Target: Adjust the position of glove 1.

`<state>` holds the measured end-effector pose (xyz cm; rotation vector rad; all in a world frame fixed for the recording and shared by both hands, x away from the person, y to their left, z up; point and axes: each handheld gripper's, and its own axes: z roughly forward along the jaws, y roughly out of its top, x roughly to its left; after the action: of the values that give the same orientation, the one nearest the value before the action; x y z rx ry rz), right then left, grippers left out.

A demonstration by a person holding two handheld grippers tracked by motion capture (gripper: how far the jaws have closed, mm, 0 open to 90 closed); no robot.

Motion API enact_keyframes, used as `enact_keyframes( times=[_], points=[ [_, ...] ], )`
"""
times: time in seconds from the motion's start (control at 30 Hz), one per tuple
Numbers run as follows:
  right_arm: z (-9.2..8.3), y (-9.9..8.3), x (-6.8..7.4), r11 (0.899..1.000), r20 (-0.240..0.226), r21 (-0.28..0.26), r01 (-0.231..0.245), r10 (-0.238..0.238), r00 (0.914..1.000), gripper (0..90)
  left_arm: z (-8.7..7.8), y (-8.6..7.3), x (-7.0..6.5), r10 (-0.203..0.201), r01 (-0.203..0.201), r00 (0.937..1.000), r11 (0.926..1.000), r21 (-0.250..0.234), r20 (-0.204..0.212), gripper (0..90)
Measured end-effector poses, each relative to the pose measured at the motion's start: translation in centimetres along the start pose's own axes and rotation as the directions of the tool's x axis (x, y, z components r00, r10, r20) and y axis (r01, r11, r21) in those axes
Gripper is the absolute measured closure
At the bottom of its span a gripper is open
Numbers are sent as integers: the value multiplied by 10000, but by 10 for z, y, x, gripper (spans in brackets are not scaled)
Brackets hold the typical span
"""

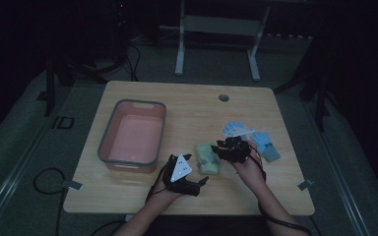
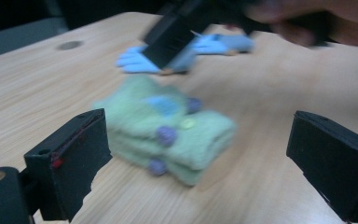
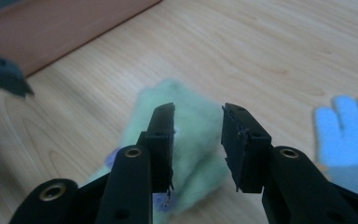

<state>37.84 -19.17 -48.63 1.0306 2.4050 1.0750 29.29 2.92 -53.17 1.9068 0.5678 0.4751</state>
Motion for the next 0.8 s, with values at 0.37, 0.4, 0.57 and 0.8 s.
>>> enact_keyframes(
  times=[0.37,0.4,0.57,0.8],
  points=[
    [21,16,-20,9993,-769,302,-224,246,9967,519,32,7,-2,2179,-2305,9698,9657,1193,1098,280],
    [26,15,-20,9988,-870,423,-248,284,9958,507,35,7,-2,2253,-2391,9676,9626,1270,1142,289],
    [48,9,-25,9933,-1269,1029,-527,657,9897,461,48,6,3,2552,-2816,9543,9422,1817,1558,337],
    [68,-5,-40,9756,-2430,1773,-1296,1710,9548,448,55,0,2,2745,-3094,9463,9224,2314,1711,402]
  ],
)
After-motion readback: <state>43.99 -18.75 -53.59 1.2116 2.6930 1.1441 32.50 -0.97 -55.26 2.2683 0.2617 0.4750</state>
